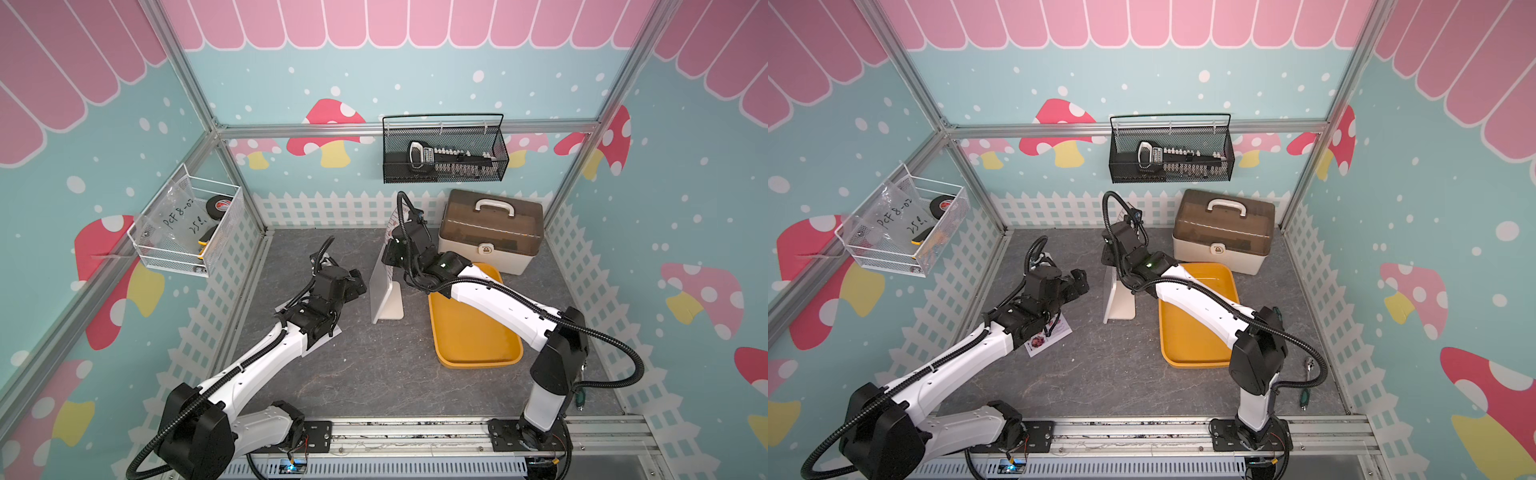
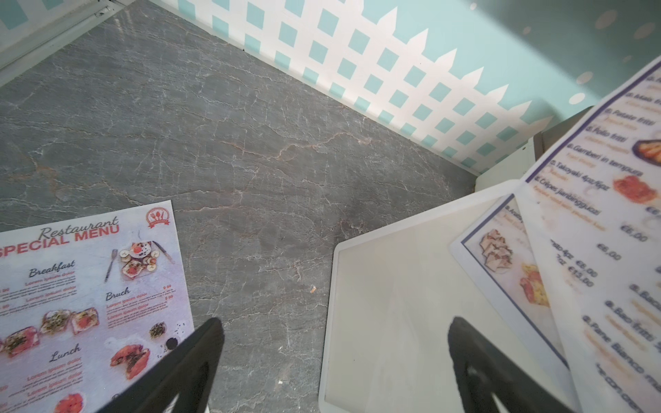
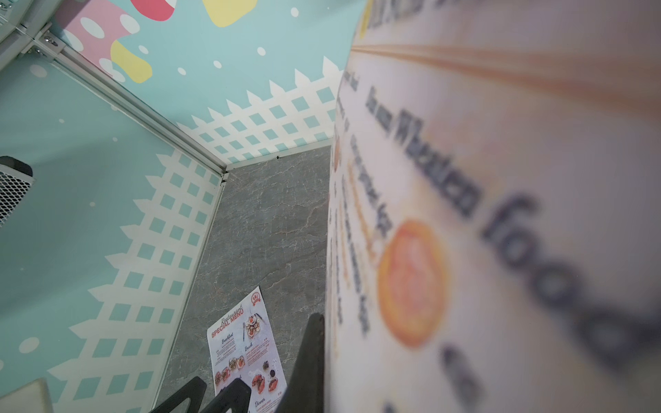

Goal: Replace the menus in the menu holders
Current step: Insert the menu into the menu holder.

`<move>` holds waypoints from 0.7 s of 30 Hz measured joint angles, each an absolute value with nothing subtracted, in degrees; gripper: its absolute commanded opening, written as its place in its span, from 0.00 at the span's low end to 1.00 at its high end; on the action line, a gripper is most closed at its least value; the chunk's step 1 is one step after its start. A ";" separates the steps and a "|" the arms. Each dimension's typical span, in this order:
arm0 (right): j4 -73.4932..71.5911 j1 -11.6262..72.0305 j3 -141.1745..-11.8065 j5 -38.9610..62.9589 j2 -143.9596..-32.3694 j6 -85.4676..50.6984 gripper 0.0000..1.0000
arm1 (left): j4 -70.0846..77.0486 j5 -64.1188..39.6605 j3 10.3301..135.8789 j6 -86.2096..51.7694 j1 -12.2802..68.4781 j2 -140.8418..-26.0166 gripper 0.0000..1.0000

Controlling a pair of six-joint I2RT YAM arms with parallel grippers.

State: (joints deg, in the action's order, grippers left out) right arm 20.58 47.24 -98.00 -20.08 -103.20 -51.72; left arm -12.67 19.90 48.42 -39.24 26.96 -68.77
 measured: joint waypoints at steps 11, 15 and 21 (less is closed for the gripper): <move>19.46 47.68 -95.94 -21.50 -103.59 -52.75 0.00 | -12.95 19.90 48.66 -39.24 26.96 -68.77 0.98; 18.39 48.12 -94.48 -22.79 -103.46 -52.47 0.00 | -13.04 19.90 48.97 -39.22 26.96 -68.77 0.98; 17.76 48.34 -92.66 -24.29 -102.91 -51.66 0.00 | -13.08 19.90 49.08 -39.22 26.96 -68.77 0.98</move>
State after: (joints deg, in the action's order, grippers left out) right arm 17.76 48.34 -92.66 -24.29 -102.91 -51.66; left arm -13.08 19.90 49.08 -39.22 26.96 -68.77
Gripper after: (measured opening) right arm 0.045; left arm 0.983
